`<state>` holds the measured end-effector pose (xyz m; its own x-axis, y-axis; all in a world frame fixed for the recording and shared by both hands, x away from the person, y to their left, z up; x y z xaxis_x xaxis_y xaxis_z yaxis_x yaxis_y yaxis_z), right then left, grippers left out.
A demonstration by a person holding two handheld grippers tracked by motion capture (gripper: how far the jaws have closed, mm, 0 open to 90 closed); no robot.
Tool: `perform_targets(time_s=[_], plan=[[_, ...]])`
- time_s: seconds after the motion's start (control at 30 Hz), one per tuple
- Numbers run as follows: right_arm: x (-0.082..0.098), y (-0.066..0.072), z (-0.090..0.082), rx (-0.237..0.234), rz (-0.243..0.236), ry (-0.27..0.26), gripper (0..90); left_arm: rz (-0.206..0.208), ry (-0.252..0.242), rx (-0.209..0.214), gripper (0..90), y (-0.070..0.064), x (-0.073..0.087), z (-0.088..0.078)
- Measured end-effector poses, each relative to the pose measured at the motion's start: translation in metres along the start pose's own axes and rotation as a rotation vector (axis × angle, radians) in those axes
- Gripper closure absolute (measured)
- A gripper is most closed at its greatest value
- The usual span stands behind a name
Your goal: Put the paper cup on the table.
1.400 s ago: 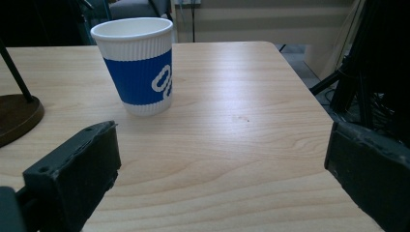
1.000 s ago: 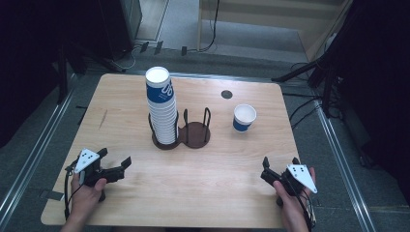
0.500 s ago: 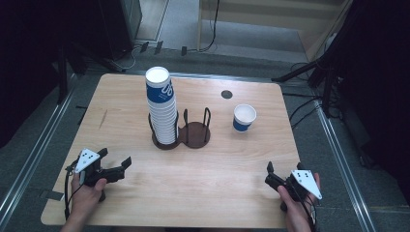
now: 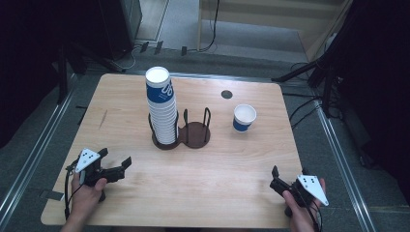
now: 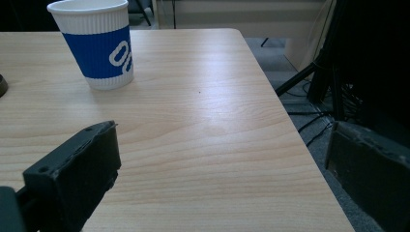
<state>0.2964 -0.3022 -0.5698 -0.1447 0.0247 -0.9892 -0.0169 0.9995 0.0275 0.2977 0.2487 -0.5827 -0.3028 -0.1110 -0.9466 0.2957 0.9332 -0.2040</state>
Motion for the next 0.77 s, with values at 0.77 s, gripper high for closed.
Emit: perform_targets(time_s=[0.77], plan=[[-0.0004,0.0001,-0.0025,0.016,-0.005,-0.015,0.0,0.002,0.009,-0.001,0.0,-0.0002,0.0006,0.0010]])
Point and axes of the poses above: each handheld gripper's, and its own axes: z roughly forward along the jaws, x roughly out of its underside, y roughly to its left, the point moved 8 cm from there along z, roughly forward along the jaws, and after that the axes turned 9 degrees about -y, right-handed, at the moved point
